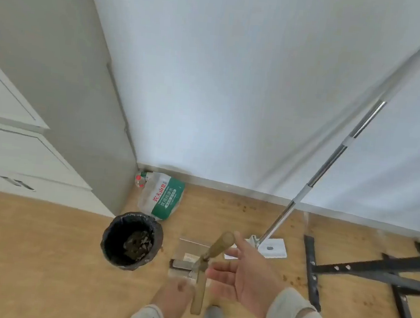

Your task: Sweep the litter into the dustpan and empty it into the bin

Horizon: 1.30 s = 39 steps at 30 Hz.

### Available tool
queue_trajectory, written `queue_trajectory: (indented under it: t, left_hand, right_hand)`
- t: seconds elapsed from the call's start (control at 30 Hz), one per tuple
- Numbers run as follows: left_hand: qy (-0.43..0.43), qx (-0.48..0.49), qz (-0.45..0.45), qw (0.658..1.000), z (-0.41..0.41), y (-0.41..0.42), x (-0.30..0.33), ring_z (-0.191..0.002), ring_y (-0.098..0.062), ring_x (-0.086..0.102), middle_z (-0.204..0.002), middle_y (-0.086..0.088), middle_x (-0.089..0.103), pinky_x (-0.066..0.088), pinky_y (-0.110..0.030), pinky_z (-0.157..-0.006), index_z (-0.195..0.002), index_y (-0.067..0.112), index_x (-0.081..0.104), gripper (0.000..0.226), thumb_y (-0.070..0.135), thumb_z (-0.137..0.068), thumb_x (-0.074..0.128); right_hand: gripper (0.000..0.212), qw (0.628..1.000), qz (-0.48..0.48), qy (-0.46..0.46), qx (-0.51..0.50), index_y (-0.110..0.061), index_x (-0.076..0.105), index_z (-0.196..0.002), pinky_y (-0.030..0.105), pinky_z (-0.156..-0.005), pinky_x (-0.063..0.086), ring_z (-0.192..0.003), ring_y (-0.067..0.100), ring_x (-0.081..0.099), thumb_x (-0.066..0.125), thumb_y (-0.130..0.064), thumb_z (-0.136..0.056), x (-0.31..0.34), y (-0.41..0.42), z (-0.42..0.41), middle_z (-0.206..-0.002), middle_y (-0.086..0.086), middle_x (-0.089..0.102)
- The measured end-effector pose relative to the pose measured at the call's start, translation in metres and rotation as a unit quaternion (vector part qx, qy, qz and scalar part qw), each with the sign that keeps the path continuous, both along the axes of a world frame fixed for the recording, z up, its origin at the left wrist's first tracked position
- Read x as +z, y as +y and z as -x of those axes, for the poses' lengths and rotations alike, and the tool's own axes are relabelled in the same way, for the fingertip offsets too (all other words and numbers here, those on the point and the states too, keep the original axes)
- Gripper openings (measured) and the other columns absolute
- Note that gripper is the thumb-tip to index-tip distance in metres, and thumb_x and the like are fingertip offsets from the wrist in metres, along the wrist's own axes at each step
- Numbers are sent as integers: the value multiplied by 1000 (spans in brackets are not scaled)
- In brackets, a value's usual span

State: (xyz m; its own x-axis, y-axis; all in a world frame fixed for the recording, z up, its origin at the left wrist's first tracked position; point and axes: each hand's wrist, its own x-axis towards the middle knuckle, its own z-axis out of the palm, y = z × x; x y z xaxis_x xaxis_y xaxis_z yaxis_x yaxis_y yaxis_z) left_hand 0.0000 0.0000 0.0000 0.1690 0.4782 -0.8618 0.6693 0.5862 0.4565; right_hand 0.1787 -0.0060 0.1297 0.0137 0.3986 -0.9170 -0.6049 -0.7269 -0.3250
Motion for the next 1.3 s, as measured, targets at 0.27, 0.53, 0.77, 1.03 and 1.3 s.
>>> queue_trajectory:
  t: [0.27, 0.53, 0.77, 1.03, 1.3]
  left_hand:
    - [-54, 146, -47, 987, -72, -1, -90, -75, -28, 61, -77, -6, 65, 55, -38, -75, -82, 17, 62, 26, 40, -81, 51]
    - [28, 161, -69, 984, -65, -9, -37, -85, -20, 65, -89, 1, 67, 50, -30, -72, -88, 26, 59, 17, 42, -95, 60]
    - [88, 120, -50, 988, -2, -60, -18, -81, -14, 65, -85, 9, 66, 53, -31, -74, -92, 32, 61, 31, 63, -90, 53]
    - [178, 89, -68, 978, 66, -122, 28, -94, -18, 64, -84, 8, 57, 52, -32, -84, -108, 26, 61, 43, 64, -95, 45]
    - [232, 225, -87, 942, 177, -240, 40, -77, -13, 65, -84, 10, 66, 49, -27, -64, -95, 31, 55, 24, 53, -97, 47]
  right_hand:
    - [19, 977, 20, 80, 195, -5, 54, -87, 32, -48, 58, -51, 17, 51, 69, -18, -88, -3, 47, -3, -72, 12, 54]
    - [19, 981, 52, 78, 170, -7, 55, -67, 22, -39, 52, -40, 14, 44, 62, -6, -85, -19, 69, -22, -64, 12, 50]
    - [21, 954, 76, 30, 290, -9, 50, -71, 23, -40, 54, -37, 13, 42, 63, -9, -87, -4, 71, -41, -66, 12, 49]
    - [19, 860, 110, -49, 497, -10, 48, -84, 23, -39, 44, -40, 14, 32, 66, -16, -82, 12, 50, -31, -67, 13, 50]
    - [15, 769, 131, -67, 622, -3, 57, -75, 23, -37, 37, -35, 17, 34, 69, -12, -78, 23, -1, 59, -63, 15, 46]
